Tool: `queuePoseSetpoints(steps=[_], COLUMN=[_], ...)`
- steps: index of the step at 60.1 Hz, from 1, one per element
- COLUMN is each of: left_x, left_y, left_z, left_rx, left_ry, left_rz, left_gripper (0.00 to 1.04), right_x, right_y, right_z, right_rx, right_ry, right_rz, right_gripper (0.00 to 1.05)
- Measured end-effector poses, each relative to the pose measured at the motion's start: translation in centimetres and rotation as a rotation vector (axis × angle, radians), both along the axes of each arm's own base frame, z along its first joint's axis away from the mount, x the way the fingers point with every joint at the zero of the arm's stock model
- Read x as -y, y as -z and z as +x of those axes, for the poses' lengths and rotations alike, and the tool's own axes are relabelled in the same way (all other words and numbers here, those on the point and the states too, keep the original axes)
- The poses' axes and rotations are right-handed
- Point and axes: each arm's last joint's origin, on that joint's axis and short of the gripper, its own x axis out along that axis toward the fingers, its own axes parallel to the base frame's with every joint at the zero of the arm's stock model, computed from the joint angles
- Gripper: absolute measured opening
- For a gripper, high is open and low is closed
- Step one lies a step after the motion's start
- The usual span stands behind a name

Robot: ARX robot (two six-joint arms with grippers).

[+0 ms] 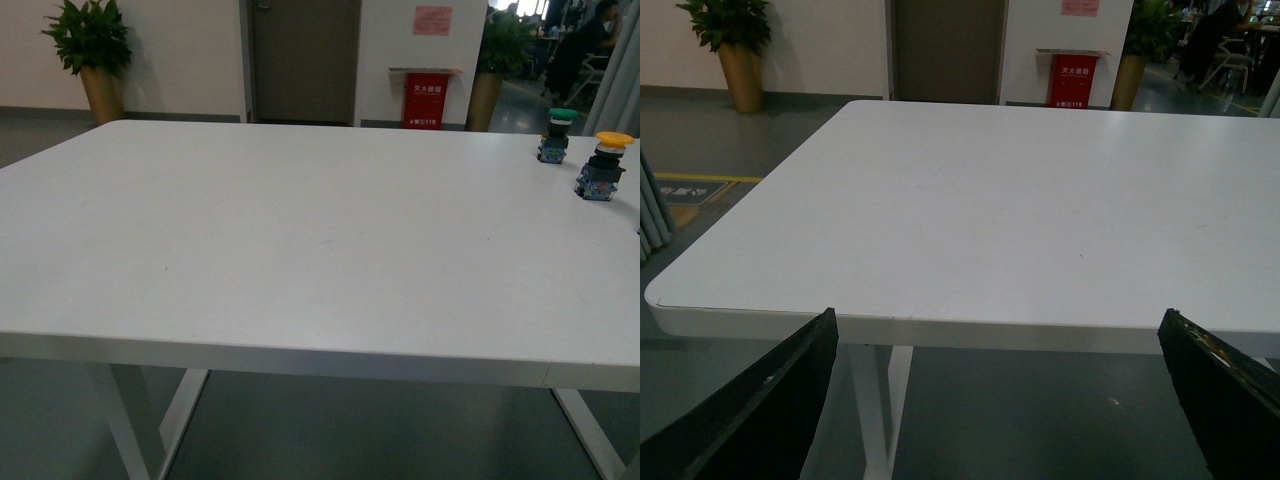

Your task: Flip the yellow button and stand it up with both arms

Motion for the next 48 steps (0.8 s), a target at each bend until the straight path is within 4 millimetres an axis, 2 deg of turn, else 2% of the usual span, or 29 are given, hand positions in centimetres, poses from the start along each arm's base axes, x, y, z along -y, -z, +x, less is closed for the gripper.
queuePoseSetpoints(steps=[9,14,21,23,28,30,41,48], left_x=[0.00,0.00,0.00,0.00,0.00,0.00,0.00,0.00], left_y=[0.00,0.00,0.00,0.00,0.00,0.00,0.00,0.00], left_z=[0.00,0.00,0.00,0.00,0.00,0.00,0.00,0.00], left_rx=[0.000,0.000,0.000,0.000,0.000,0.000,0.000,0.000], left_ry=[0.000,0.000,0.000,0.000,0.000,0.000,0.000,0.000], left_rz=[0.000,0.000,0.000,0.000,0.000,0.000,0.000,0.000], left_gripper=[0.99,0.99,0.99,0.99,0.99,0.99,0.99,0.99], right_x=[0.00,0.00,0.00,0.00,0.00,0.00,0.00,0.00], right_y=[0.01,0.01,0.01,0.00,0.00,0.00,0.01,0.00], right_z=[0.00,0.00,0.00,0.00,0.00,0.00,0.00,0.00], right_rx=[-0.001,-0.001,-0.001,0.000,0.000,0.000,-0.001,0.000], right_ry=[0.000,0.000,0.000,0.000,0.000,0.000,0.000,0.000], right_rz=[0.000,-0.001,0.000,-0.001,-0.001,0.000,0.000,0.000], right_gripper=[0.04,0.22,0.39,0.47,0.59,0.68,0.99,0.97])
